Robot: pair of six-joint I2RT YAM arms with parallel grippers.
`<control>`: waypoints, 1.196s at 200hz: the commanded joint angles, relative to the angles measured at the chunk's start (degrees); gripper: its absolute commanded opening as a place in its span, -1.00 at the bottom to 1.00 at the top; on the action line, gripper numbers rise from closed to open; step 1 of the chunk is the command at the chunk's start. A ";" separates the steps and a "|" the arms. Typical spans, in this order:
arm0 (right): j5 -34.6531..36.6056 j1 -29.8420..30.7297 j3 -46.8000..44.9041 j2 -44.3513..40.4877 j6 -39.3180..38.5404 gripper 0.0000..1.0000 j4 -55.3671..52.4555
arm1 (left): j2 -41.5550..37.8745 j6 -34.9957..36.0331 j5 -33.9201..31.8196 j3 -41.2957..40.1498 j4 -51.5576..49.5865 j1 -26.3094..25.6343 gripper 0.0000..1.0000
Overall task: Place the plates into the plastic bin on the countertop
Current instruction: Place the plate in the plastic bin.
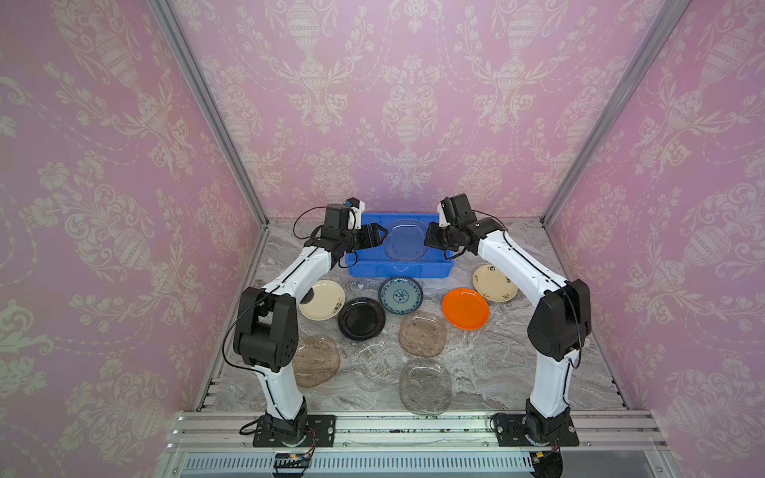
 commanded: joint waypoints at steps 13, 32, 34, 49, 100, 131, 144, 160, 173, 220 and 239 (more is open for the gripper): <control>-5.00 -0.74 2.58 1.58 0.13 -1.00 3.79 | 2.77 -2.56 4.70 2.82 2.60 0.09 0.29; -6.76 -0.83 2.79 2.36 0.66 -1.00 5.09 | 4.26 -2.85 5.02 4.12 1.70 0.11 0.16; -6.92 -0.84 2.90 2.45 0.68 -1.00 5.16 | 4.41 -2.85 5.08 4.27 1.64 0.12 0.14; -7.24 -0.83 3.68 3.20 0.76 -1.00 4.66 | 5.21 -2.85 4.93 5.02 1.44 0.09 -0.03; -8.15 -1.71 4.17 4.24 1.24 -1.00 5.00 | 8.61 -3.54 5.54 8.25 0.67 -0.26 -0.58; -8.33 -2.52 4.73 5.29 1.58 -1.00 4.91 | 11.05 -3.90 5.56 10.70 0.23 -0.77 -0.75; -8.44 -2.94 4.81 5.61 1.59 -1.00 5.00 | 12.18 -4.08 5.55 11.89 -0.19 -0.96 -0.84; -8.18 -3.28 4.90 6.01 1.59 -1.00 5.09 | 13.70 -4.17 5.32 13.79 -1.02 -1.26 -1.00; -7.89 -3.63 4.99 6.37 1.59 -0.97 5.14 | 15.20 -4.17 4.93 15.49 -2.24 -1.54 -1.00; -6.87 -5.08 8.40 9.89 3.36 -0.52 2.89 | 19.94 -4.73 2.95 20.18 -4.12 -2.52 -1.00; -5.44 -6.12 7.28 9.04 3.66 -0.02 2.93 | 22.38 -5.31 1.41 22.78 -5.22 -2.70 -1.00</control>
